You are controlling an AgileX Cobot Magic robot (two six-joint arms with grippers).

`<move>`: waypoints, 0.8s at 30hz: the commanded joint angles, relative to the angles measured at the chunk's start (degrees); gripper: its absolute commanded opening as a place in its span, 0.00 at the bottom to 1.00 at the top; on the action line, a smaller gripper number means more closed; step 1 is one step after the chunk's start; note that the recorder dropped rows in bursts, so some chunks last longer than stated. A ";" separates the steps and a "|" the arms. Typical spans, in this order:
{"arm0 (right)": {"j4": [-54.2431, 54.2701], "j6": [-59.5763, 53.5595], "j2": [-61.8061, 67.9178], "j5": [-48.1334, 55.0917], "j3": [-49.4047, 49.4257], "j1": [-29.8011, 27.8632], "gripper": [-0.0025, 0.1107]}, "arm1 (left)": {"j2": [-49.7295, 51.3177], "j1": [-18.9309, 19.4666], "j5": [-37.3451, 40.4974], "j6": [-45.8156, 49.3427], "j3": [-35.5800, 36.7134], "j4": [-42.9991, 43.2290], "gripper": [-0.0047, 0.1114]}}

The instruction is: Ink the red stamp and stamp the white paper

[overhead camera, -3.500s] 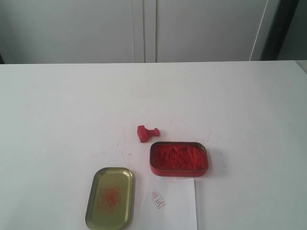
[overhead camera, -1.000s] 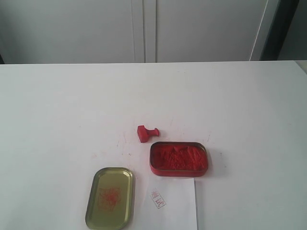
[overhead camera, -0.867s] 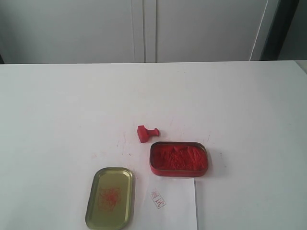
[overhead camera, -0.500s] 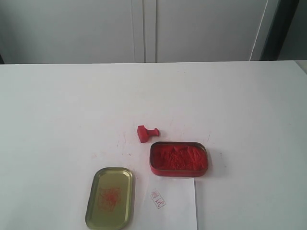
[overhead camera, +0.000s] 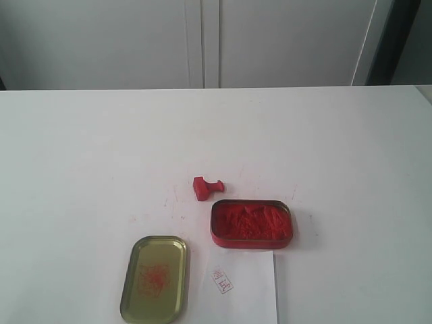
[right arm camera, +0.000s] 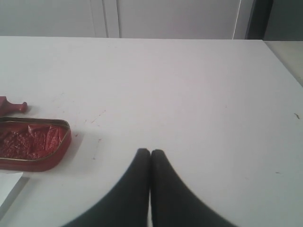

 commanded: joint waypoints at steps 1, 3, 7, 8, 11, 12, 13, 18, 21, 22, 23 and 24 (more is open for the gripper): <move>-0.36 -3.08 -0.31 -1.61 0.33 -0.08 0.02 | -0.20 0.20 -0.11 0.16 0.19 -0.07 0.04; -0.36 -5.42 -0.31 -1.61 0.33 -0.08 0.02 | -0.20 0.20 -0.11 0.16 0.19 -0.07 0.04; -0.36 -5.77 -0.31 -0.43 0.33 -0.08 0.02 | -0.20 0.20 -0.11 0.16 0.19 -0.07 0.04; -0.36 -5.77 -0.31 -0.43 0.33 -0.08 0.02 | -0.20 0.20 -0.11 0.16 0.19 -0.07 0.04; -0.36 -5.77 -0.31 -0.43 0.33 -0.08 0.02 | -0.20 0.20 -0.11 0.16 0.19 -0.07 0.04; -0.36 -5.77 -0.31 -0.43 0.33 -0.08 0.02 | -0.20 0.20 -0.11 0.16 0.19 -0.07 0.04; -0.36 -5.77 -0.31 -0.43 0.33 -0.08 0.02 | -0.20 0.20 -0.11 0.16 0.19 -0.07 0.04; -0.36 -5.77 -0.31 -0.43 0.33 -0.08 0.02 | -0.20 0.20 -0.11 0.16 0.19 -0.07 0.04; -0.36 -5.77 -0.31 -0.43 0.33 -0.08 0.02 | -0.20 0.20 -0.11 0.16 0.19 -0.07 0.04; -0.36 -5.77 -0.31 -0.43 0.33 -0.08 0.02 | -0.20 0.20 -0.11 0.16 0.19 -0.07 0.04; -0.36 -5.77 -0.31 -0.43 0.33 -0.08 0.02 | -0.20 0.20 -0.11 0.16 0.19 -0.07 0.04; -0.36 -5.77 -0.31 -0.43 0.33 -0.08 0.02 | -0.20 0.20 -0.11 0.16 0.19 -0.07 0.04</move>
